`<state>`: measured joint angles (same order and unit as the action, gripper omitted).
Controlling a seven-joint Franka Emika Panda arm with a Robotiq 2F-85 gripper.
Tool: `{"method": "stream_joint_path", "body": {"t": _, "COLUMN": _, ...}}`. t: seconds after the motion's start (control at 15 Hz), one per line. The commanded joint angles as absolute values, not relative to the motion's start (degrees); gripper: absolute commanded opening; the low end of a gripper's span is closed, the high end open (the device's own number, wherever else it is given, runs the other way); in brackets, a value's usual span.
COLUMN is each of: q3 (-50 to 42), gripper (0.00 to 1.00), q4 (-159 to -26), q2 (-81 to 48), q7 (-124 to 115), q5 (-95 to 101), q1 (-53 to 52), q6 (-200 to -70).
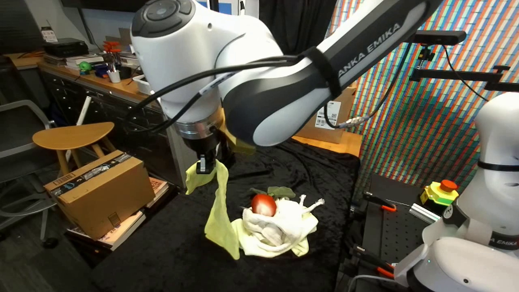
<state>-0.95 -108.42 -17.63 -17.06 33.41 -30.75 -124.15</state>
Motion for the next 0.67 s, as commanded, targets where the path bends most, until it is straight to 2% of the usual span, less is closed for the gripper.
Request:
{"method": "stream_joint_path", "body": {"t": 0.0, "q3": 3.13, "gripper": 0.06, "q4": -116.76, "q2": -9.38, "q7": -19.8, "q5": 35.17, "q1": -25.84, "q6": -122.87}}
{"method": "stream_joint_path", "body": {"t": 0.6, "q3": 5.16, "gripper": 0.06, "q4": -122.32, "q2": -9.3, "q7": -25.03, "q5": 35.85, "q1": -17.82, "q6": -122.53}}
